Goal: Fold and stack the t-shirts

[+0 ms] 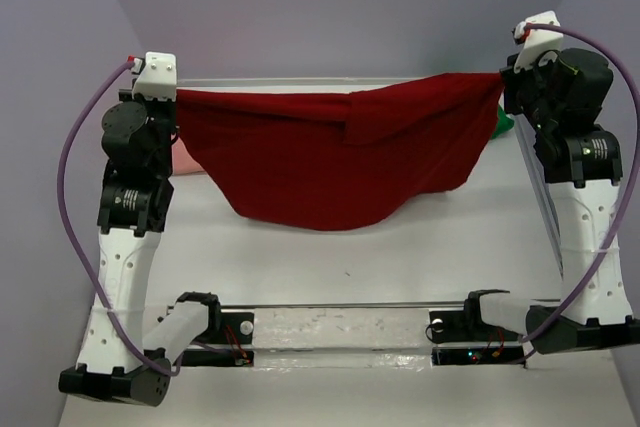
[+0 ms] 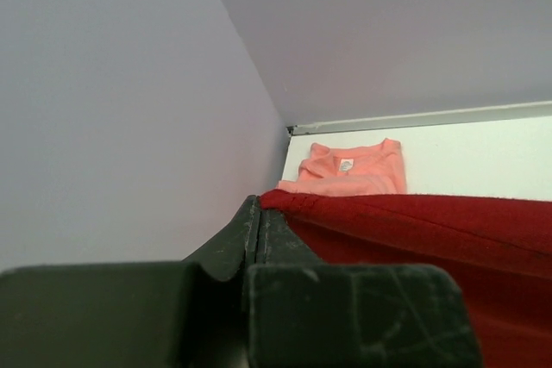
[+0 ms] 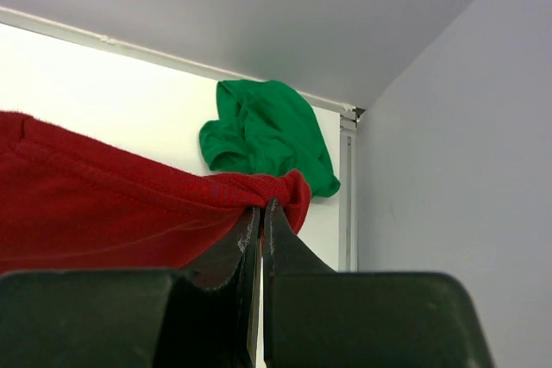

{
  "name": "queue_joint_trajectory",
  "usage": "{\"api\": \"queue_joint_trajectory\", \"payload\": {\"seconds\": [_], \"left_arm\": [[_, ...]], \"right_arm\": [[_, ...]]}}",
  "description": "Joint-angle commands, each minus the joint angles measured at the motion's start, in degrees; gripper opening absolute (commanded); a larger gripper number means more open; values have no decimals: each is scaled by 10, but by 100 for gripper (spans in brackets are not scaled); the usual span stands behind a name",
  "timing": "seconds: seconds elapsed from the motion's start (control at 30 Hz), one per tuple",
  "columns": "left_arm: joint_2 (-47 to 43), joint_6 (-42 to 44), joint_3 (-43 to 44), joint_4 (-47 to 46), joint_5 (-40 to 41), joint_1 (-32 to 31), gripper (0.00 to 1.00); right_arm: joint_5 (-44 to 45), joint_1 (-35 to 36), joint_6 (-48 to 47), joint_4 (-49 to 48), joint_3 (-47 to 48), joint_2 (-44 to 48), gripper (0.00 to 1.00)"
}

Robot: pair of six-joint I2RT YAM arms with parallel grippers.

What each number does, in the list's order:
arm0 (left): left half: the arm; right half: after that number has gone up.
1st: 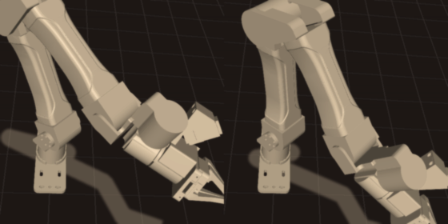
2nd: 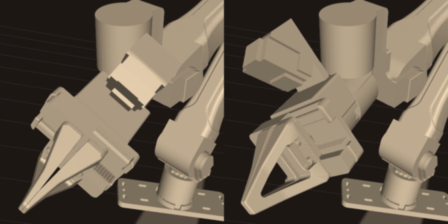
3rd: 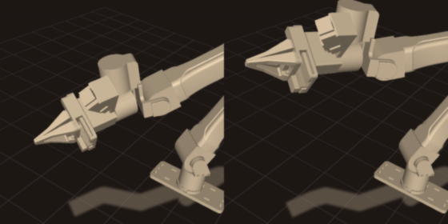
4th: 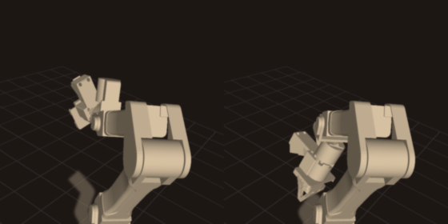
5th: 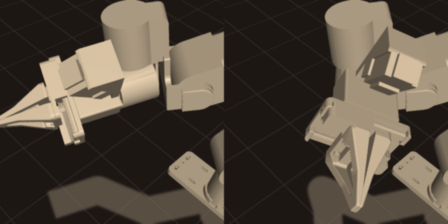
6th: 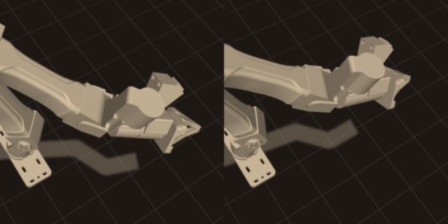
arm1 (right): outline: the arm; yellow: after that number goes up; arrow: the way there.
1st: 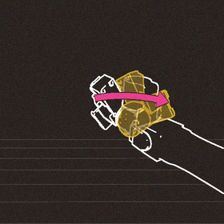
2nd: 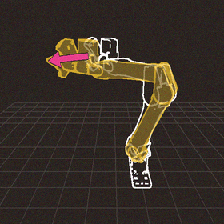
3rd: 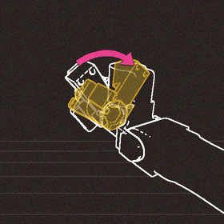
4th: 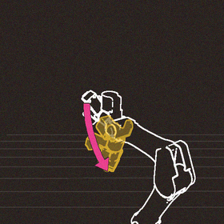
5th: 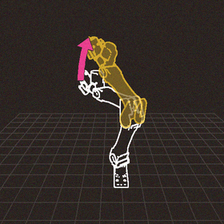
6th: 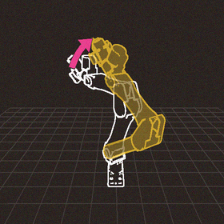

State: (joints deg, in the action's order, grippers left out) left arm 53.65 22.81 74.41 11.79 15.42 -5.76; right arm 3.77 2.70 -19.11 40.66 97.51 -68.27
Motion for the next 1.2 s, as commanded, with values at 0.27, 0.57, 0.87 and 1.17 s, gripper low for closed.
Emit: {"api": "queue_joint_trajectory", "payload": {"seconds": [0.27,0.57,0.87,1.17], "left_arm": [[185,-10,35,-98,5,7,0],[368,18,235,-104,36,6,0],[380,-6,362,-49,14,-7,0],[165,10,166,1,-79,-11,0]], "right_arm": [[-4,-5,-2,-150,25,-207,0],[-7,-5,-15,-124,266,-422,0],[-8,-5,-16,-84,413,-429,0],[-50,-5,1,-79,163,-192,0]]}}
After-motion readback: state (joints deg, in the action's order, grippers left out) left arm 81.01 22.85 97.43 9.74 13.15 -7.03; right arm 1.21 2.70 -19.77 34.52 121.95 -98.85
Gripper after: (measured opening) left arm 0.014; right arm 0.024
